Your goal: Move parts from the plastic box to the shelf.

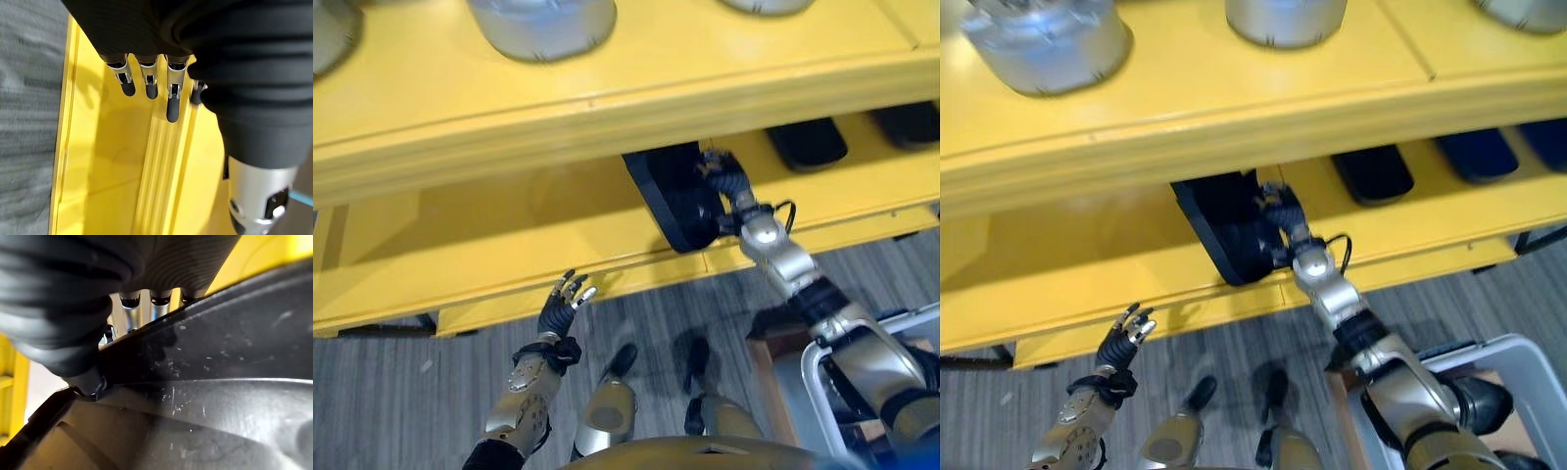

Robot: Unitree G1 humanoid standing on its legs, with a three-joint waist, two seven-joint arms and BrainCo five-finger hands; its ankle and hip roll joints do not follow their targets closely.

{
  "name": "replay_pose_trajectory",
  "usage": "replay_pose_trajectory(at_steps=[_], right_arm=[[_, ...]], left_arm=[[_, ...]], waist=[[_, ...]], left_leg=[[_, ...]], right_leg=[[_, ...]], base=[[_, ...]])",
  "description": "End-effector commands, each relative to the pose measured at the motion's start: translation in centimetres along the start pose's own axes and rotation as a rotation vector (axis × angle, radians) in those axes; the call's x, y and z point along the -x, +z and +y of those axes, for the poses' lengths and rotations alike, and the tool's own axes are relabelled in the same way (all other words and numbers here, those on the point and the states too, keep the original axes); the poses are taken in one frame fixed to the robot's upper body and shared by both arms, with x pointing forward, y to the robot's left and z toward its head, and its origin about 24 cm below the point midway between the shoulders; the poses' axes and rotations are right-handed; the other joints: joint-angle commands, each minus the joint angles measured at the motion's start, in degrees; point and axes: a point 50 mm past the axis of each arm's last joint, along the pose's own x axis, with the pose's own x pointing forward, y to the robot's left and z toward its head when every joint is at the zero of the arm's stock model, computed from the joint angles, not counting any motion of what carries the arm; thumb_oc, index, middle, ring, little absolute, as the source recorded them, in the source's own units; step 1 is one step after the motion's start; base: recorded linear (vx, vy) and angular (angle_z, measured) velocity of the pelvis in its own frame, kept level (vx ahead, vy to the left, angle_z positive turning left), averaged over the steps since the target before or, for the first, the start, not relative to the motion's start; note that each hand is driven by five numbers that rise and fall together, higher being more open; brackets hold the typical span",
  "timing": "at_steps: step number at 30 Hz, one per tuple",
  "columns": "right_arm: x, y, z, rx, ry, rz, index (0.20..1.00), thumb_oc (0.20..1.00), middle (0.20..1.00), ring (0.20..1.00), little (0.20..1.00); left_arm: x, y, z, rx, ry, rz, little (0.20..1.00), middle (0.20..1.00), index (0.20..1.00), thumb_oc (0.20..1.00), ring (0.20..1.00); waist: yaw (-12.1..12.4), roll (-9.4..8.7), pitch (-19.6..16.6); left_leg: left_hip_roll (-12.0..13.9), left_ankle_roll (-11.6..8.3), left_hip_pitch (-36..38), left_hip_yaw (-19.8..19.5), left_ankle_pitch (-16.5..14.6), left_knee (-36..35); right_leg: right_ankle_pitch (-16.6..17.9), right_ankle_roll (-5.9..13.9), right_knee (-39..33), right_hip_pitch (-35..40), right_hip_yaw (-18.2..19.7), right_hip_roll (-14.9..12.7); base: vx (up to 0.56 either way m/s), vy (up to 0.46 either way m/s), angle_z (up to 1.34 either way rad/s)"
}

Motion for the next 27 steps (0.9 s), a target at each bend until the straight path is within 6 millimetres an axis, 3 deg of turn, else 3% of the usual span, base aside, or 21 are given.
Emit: replay_pose_trajectory(at_steps=[1, 5, 6, 7, 8, 11, 12, 13, 20, 27], right_arm=[[-1.2, 4.1, -2.0, -0.014, -0.078, -0.153, 0.2, 0.2, 0.2, 0.2, 0.2], [-2.4, 6.5, -4.3, 0.038, -0.157, -0.191, 0.2, 0.2, 0.2, 0.2, 0.2], [-2.6, 7.1, -4.6, 0.038, -0.179, -0.202, 0.2, 0.2, 0.2, 0.2, 0.2], [-3.0, 7.9, -5.4, 0.009, -0.236, -0.217, 0.2, 0.2, 0.2, 0.2, 0.2], [-3.4, 10.2, -6.7, 0.042, -0.311, -0.274, 0.2, 0.2, 0.2, 0.2, 0.2], [-3.4, 11.6, -8.3, 0.045, -0.372, -0.315, 0.2, 0.2, 0.2, 0.2, 0.2], [-3.2, 12.8, -9.3, 0.047, -0.415, -0.347, 0.2, 0.2, 0.2, 0.2, 0.2], [-3.2, 13.2, -10.2, 0.046, -0.453, -0.358, 0.2, 0.2, 0.2, 0.2, 0.2], [-2.6, 16.2, -14.9, 0.089, -0.632, -0.4, 0.2, 0.2, 0.2, 0.2, 0.2], [-2.6, 17.7, -16.9, 0.113, -0.691, -0.383, 0.2, 0.2, 0.2, 0.2, 0.2]], left_arm=[[0.8, 0.5, 0.6, -0.032, -0.006, -0.026, 1.0, 1.0, 1.0, 1.0, 1.0], [0.4, 0.5, -0.1, -0.03, -0.036, -0.019, 1.0, 1.0, 1.0, 1.0, 1.0], [0.3, 0.7, -0.3, -0.033, -0.05, -0.022, 1.0, 1.0, 1.0, 1.0, 1.0], [0.0, 1.0, -0.8, -0.048, -0.073, -0.026, 1.0, 1.0, 1.0, 1.0, 1.0], [-0.6, 2.3, -2.1, -0.075, -0.125, -0.071, 1.0, 1.0, 1.0, 1.0, 1.0], [-1.0, 2.9, -3.1, -0.084, -0.168, -0.099, 1.0, 1.0, 1.0, 1.0, 1.0], [-1.0, 3.4, -3.3, -0.081, -0.175, -0.121, 1.0, 1.0, 1.0, 1.0, 1.0], [-1.0, 3.3, -3.3, -0.077, -0.171, -0.119, 1.0, 1.0, 1.0, 1.0, 1.0], [-1.3, 3.5, -3.9, -0.074, -0.175, -0.131, 1.0, 1.0, 1.0, 1.0, 1.0], [-1.7, 3.9, -4.8, -0.072, -0.208, -0.143, 1.0, 1.0, 1.0, 1.0, 1.0]], waist=[[-0.5, 0.13, -0.7], [-0.6, 0.91, 2.8], [-0.4, 1.0, 3.2], [-0.4, 1.6, 4.0], [-1.4, 1.9, 7.0], [-2.1, 2.33, 8.1], [-2.1, 2.26, 8.5], [-2.0, 2.44, 8.6], [-1.3, 2.43, 8.9], [-0.4, 1.69, 9.2]], left_leg=[[0.6, 2.16, 0.4, 1.9, 6.3, -7.2], [-0.8, 3.19, -4.6, 7.2, 3.4, 1.4], [-0.4, 3.4, -5.3, 8.1, 3.5, 1.7], [0.3, 3.46, -7.0, 8.7, 5.4, 0.7], [-2.6, 4.22, -12.0, 9.9, 1.0, 9.2], [-4.8, 4.35, -16.6, 10.9, -0.8, 14.2], [-6.1, 4.8, -19.3, 11.4, -3.9, 18.2], [-6.6, 4.92, -21.3, 12.1, -4.8, 20.5], [-8.5, 6.13, -27.9, 12.8, -9.3, 29.6], [-9.4, 6.7, -29.4, 12.3, -10.6, 32.0]], right_leg=[[-14.0, 1.72, 12.4, 0.1, -0.3, -0.5], [-16.1, 1.12, 18.6, -4.0, -1.8, -3.0], [-16.4, 1.01, 19.7, -5.1, -1.7, -3.2], [-17.6, 1.21, 21.7, -6.0, -2.2, -3.5], [-19.9, 1.51, 30.4, -11.9, -0.7, -5.7], [-21.5, 1.21, 34.3, -14.9, -0.8, -7.3], [-23.4, 1.3, 37.4, -16.6, 0.6, -7.8], [-23.8, 1.38, 38.8, -18.0, 1.0, -8.4], [-25.7, 1.66, 44.1, -22.2, 2.4, -10.3], [-26.1, 1.87, 44.8, -22.5, 2.2, -10.8]], base=[[-0.08, -0.103, 0.08], [-0.14, -0.028, 0.28], [-0.11, 0.043, 0.39], [-0.14, 0.173, 0.39], [-0.14, 0.211, 0.16], [-0.05, 0.156, 0.34], [0.08, 0.142, 0.19], [0.09, 0.179, 0.13], [0.02, 0.103, -0.03], [0.03, 0.03, 0.13]])
